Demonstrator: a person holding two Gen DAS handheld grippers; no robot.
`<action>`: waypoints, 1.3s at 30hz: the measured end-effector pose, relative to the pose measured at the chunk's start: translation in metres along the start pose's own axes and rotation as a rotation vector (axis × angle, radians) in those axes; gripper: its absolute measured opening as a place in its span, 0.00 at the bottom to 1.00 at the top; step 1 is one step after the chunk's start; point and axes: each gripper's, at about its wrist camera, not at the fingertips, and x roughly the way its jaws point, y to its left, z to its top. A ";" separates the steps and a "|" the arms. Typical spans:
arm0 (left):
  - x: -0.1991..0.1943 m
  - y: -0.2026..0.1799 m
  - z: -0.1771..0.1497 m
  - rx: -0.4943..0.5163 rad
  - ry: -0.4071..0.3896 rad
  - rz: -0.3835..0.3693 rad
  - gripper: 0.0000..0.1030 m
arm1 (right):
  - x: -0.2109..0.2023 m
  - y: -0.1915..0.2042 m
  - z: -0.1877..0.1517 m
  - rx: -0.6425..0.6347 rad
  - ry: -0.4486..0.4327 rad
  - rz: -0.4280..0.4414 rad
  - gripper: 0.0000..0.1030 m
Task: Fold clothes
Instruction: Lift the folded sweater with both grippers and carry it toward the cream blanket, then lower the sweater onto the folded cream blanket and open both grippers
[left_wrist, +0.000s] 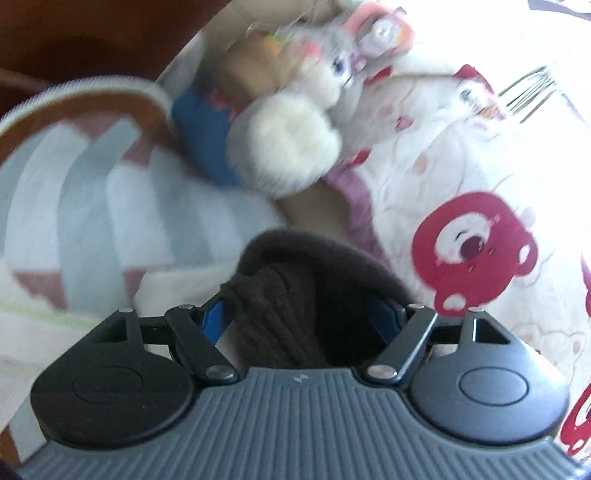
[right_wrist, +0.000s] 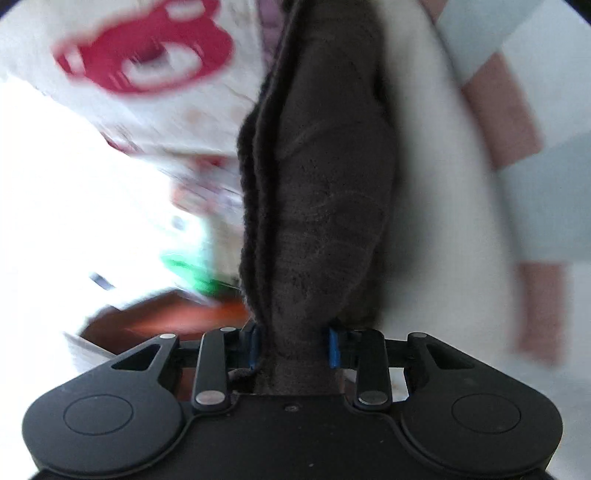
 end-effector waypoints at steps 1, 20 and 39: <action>0.000 -0.005 0.002 0.016 -0.010 -0.002 0.74 | 0.001 -0.008 -0.003 -0.012 0.016 -0.066 0.38; -0.068 -0.084 -0.040 0.841 -0.224 0.311 0.82 | -0.003 0.037 -0.063 -0.801 0.110 -0.391 0.45; -0.108 -0.125 -0.185 0.807 0.200 0.483 0.82 | -0.172 0.073 -0.114 -1.129 -0.174 -0.635 0.53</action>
